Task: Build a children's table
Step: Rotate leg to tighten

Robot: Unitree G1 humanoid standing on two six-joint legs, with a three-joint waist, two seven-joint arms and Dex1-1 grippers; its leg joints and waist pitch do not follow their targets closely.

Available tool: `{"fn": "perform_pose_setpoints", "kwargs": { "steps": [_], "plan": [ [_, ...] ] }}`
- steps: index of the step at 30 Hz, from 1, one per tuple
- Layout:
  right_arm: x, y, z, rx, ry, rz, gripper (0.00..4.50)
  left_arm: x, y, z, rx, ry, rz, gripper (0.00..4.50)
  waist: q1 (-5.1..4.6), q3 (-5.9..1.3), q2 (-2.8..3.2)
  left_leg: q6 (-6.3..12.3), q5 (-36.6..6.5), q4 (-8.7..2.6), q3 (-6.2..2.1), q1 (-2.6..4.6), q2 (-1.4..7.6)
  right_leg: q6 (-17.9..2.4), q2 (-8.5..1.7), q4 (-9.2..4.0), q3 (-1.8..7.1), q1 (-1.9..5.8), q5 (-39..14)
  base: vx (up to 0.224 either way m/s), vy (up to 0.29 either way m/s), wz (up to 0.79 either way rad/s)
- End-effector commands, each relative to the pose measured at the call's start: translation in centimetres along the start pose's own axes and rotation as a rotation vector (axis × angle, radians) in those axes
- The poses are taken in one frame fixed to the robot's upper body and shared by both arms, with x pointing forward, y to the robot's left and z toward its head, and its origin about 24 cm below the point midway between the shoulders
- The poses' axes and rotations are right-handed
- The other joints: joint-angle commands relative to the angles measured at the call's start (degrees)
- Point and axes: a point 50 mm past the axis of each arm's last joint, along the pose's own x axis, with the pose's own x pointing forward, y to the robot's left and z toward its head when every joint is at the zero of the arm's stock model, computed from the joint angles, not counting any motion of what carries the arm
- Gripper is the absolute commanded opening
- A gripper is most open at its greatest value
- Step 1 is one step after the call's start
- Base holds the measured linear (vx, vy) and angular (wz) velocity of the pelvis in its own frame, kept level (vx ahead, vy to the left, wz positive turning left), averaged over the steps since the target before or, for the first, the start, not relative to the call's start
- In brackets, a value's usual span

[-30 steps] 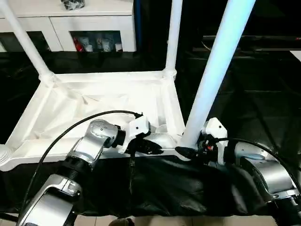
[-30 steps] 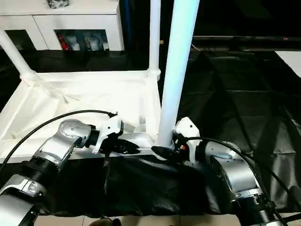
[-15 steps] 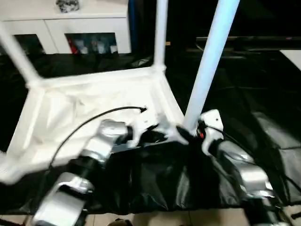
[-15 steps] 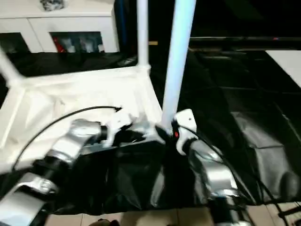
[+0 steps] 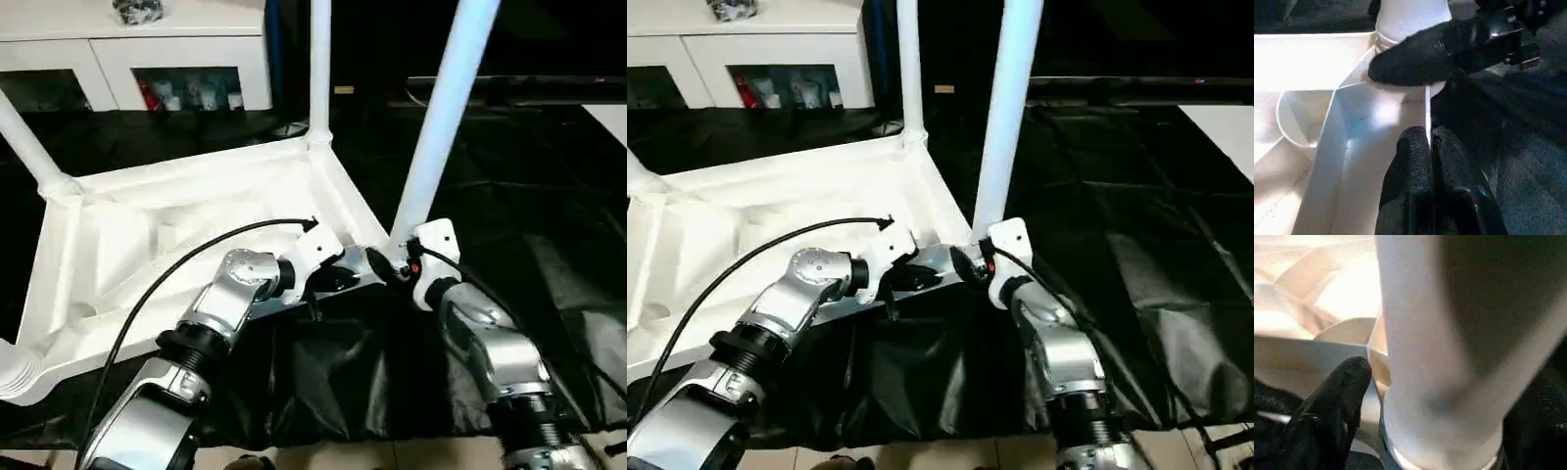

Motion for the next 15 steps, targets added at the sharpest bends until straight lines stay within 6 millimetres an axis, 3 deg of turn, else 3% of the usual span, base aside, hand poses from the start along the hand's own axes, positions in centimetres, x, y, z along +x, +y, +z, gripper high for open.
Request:
{"fn": "perform_pose_setpoints", "kwargs": {
  "steps": [1,5,7,12,15],
  "plan": [
    [-0.3,1.2,-0.1,-0.043,0.021,0.177,4.21,0.4,-1.0,0.6,0.042,-0.039,-0.1,0.0,0.14,-3.82,-0.57,2.84,-11.6,-3.81,-2.04,1.0,3.96,-12.4,-4.24,-3.65,2.94,2.73,-7.7,0.0,0.0,0.0],
    [-2.2,0.0,0.4,-0.082,0.01,0.314,4.42,-0.6,-1.0,0.4,0.066,-0.045,-0.176,0.0,0.61,-4.22,-0.86,7.43,-5.6,-2.81,-1.72,0.72,3.83,-16.2,-4.25,-2.39,2.72,3.07,2.9,0.0,0.0,0.0],
    [-2.4,-0.1,0.4,-0.081,0.008,0.33,4.42,-0.7,-1.0,0.4,0.07,-0.047,-0.187,0.0,1.0,-4.08,-0.75,8.03,-6.3,-2.74,-1.66,0.69,3.98,-16.3,-4.27,-2.46,2.63,3.03,1.3,0.0,0.0,0.0],
    [-3.7,-0.3,0.2,-0.126,0.094,0.487,4.42,-1.6,-1.0,-0.1,0.08,-0.023,-0.254,0.0,1.6,-3.73,-0.37,5.68,-10.8,-3.14,-1.75,1.16,4.44,-15.2,-4.22,-3.24,2.65,2.73,-7.8,0.0,0.0,0.0],
    [-4.0,-0.2,0.3,-0.116,0.1,0.524,4.42,-1.9,-1.1,-0.3,0.086,-0.014,-0.279,0.0,1.69,-3.73,-0.47,4.43,-11.9,-3.28,-1.81,1.24,4.49,-14.9,-4.34,-3.3,2.71,2.58,-9.4,0.0,0.0,0.0]
  ]
}}
